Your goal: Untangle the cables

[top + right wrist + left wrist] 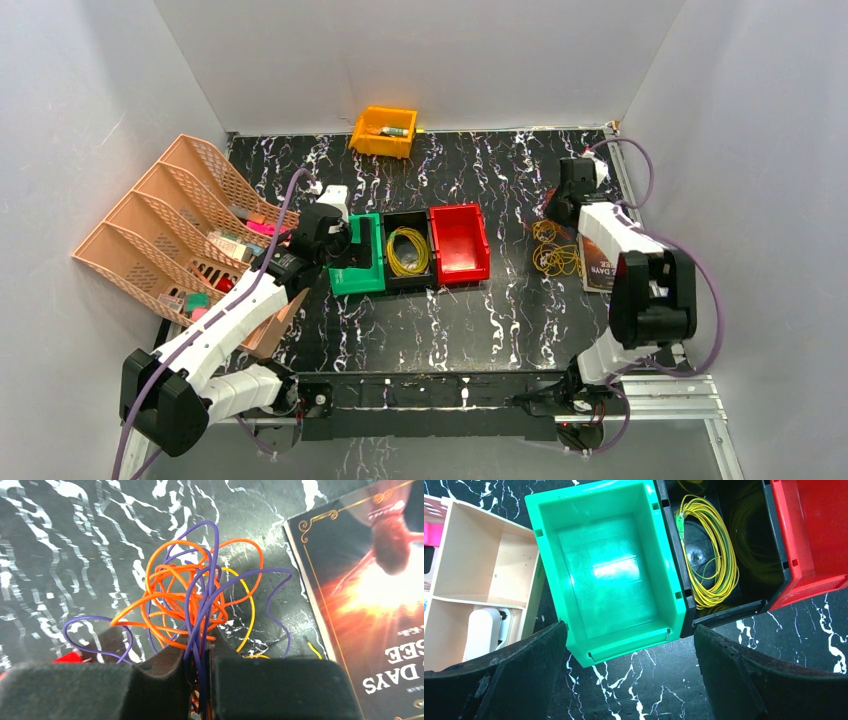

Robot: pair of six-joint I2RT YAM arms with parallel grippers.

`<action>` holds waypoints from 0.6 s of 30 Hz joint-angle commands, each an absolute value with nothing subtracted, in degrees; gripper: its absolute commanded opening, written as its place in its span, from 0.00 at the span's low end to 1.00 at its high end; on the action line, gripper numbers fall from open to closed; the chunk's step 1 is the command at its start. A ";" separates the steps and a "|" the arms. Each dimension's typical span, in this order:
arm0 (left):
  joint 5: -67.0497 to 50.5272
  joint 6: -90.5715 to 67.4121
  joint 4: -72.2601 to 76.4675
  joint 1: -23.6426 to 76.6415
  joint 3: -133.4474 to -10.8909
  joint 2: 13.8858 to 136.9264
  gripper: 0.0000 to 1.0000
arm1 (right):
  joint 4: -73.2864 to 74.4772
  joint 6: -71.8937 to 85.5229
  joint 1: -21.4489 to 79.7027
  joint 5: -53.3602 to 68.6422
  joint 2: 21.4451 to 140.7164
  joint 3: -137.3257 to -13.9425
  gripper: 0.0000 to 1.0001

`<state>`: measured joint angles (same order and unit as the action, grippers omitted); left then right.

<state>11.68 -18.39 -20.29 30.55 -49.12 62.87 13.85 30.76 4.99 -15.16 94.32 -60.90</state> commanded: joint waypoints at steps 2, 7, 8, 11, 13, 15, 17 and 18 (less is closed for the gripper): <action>13.48 -17.94 -21.13 30.52 -50.41 62.16 0.98 | 16.47 27.27 5.02 -13.22 83.48 -59.84 0.00; 14.12 -17.75 -21.39 30.46 -50.62 62.30 0.98 | 21.86 24.91 5.64 -8.66 74.59 -58.05 0.00; 14.36 -17.75 -21.36 30.54 -50.62 62.22 0.98 | 23.15 24.69 6.01 -8.42 72.85 -57.76 0.00; 14.80 -17.75 -21.45 30.45 -50.71 62.28 0.98 | 26.74 24.18 7.18 -7.20 67.05 -57.23 0.00; 14.96 -17.84 -21.52 30.43 -50.71 62.46 0.98 | 29.44 23.87 8.51 -6.23 64.47 -57.64 0.00; 15.07 -17.84 -21.70 30.33 -50.80 62.67 0.98 | 32.77 23.94 11.07 -6.07 62.43 -58.71 0.00; 15.29 -17.93 -21.80 30.36 -50.89 62.84 0.98 | 35.87 24.49 15.38 -6.68 61.01 -59.89 0.00; 15.36 -17.93 -21.87 30.35 -50.93 62.96 0.98 | 37.22 24.95 17.61 -6.94 60.43 -60.39 0.00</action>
<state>13.91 -18.39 -21.08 30.52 -49.12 62.94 30.44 25.08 11.29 -7.92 62.98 -57.41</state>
